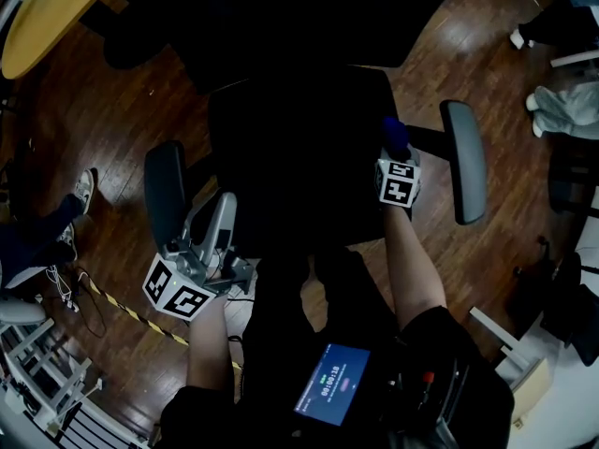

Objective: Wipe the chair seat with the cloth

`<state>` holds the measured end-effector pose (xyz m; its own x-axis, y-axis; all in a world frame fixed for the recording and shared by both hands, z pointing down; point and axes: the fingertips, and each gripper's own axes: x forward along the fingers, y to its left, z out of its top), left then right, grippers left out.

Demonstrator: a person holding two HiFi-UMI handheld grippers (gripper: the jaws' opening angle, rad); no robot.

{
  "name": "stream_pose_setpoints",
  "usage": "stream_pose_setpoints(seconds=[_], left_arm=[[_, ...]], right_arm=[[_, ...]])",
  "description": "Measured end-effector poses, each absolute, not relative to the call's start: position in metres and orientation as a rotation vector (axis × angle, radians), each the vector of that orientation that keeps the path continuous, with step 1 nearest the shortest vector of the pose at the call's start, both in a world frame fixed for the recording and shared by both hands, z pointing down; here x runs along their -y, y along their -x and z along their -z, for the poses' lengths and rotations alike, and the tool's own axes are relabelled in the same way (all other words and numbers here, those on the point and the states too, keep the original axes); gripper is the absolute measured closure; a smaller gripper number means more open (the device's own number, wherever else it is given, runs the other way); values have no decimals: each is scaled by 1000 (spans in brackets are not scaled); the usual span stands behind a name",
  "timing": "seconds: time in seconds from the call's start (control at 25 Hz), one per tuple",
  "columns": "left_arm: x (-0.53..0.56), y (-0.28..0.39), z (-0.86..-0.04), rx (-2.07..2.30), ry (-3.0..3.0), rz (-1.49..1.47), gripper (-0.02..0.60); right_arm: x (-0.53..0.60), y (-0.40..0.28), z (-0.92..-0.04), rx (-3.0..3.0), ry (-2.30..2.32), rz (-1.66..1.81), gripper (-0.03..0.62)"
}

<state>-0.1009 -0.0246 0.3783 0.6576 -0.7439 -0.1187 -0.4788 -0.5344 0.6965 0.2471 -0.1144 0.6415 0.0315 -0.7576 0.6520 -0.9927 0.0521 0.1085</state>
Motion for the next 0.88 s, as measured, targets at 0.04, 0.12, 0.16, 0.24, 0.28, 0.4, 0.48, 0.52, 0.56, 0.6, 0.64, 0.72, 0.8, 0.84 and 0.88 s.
stream_pose_setpoints(seconds=[0.04, 0.12, 0.16, 0.24, 0.28, 0.4, 0.48, 0.52, 0.56, 0.6, 0.64, 0.72, 0.8, 0.84, 0.88], left_arm=[[25, 102, -378, 944, -2237, 541, 591], [25, 103, -378, 945, -2239, 541, 591], [24, 104, -378, 945, -2240, 539, 591], [24, 103, -378, 947, -2242, 536, 591], [25, 103, -378, 948, -2242, 536, 591], [25, 102, -377, 951, -2242, 542, 591], [24, 99, -375, 947, -2244, 543, 591], [23, 98, -374, 944, -2246, 541, 591], [22, 97, -374, 941, -2247, 539, 591], [22, 97, -373, 940, -2248, 538, 591], [21, 97, -373, 940, -2248, 537, 591], [20, 97, -373, 942, -2248, 536, 591], [19, 99, -375, 947, -2248, 529, 591], [19, 101, -377, 951, -2246, 524, 591], [19, 103, -378, 956, -2243, 521, 591]], right_arm=[[114, -245, -640, 1772, -1763, -532, 508], [111, -232, -635, 1789, -1773, -531, 508], [108, -219, -634, 1814, -1767, -541, 508], [99, -173, -635, 1900, -1707, -570, 508], [94, -141, -635, 1960, -1656, -586, 508], [71, -27, -631, 2157, -1454, -644, 508], [47, 48, -627, 2272, -1286, -672, 508], [32, 81, -627, 2321, -1194, -676, 508], [17, 110, -628, 2362, -1100, -674, 508], [2, 134, -632, 2391, -1013, -662, 508], [-11, 150, -637, 2411, -947, -637, 508], [-24, 161, -644, 2438, -890, -580, 507], [-20, 155, -647, 2444, -884, -594, 508], [-15, 146, -649, 2430, -901, -600, 508], [-9, 132, -653, 2406, -935, -598, 508]])
